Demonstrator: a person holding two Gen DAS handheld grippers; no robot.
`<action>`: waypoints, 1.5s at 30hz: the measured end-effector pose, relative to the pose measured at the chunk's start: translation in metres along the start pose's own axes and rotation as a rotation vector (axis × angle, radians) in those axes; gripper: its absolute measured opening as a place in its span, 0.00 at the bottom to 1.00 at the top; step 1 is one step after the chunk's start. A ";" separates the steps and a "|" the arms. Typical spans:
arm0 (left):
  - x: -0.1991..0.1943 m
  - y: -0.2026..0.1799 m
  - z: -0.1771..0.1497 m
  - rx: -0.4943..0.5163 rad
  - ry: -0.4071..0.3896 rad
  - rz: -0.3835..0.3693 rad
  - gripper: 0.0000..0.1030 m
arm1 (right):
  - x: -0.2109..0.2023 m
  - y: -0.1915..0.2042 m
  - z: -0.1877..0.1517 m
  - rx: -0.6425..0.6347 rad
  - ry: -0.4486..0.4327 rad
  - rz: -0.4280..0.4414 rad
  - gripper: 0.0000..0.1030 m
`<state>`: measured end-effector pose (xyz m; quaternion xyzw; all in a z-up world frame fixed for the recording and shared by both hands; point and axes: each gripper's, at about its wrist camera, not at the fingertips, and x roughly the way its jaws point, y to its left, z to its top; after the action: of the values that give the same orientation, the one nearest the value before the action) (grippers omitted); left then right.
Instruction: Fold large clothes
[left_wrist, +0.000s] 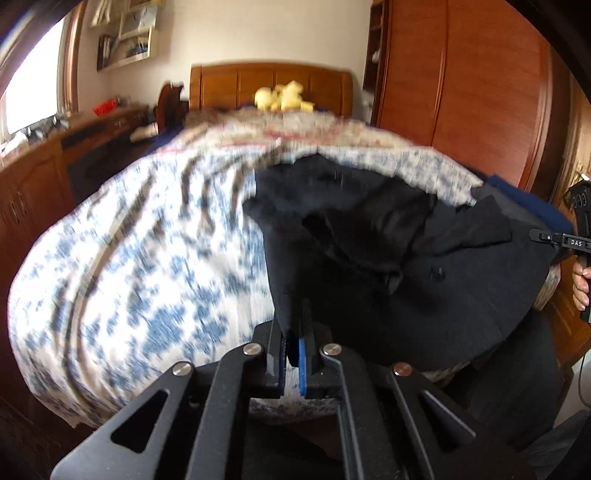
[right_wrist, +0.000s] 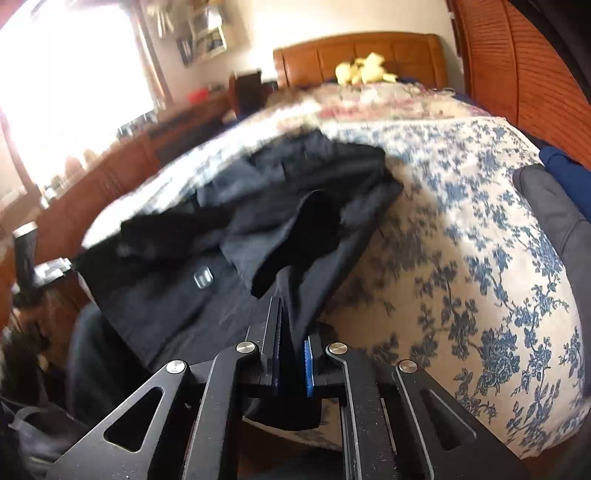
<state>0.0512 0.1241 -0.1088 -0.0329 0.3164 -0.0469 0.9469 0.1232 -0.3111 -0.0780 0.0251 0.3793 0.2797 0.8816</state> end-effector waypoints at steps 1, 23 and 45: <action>-0.014 -0.002 0.004 0.004 -0.028 0.001 0.01 | -0.009 0.002 0.003 0.006 -0.021 0.013 0.06; -0.057 -0.012 0.047 0.020 -0.158 0.043 0.02 | -0.090 0.020 -0.014 -0.015 -0.121 0.006 0.06; 0.153 0.024 0.161 -0.013 -0.181 0.121 0.02 | 0.130 -0.081 0.130 -0.077 -0.107 -0.200 0.07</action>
<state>0.2710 0.1365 -0.0740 -0.0238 0.2314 0.0158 0.9724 0.3225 -0.2906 -0.0914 -0.0321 0.3214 0.2029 0.9244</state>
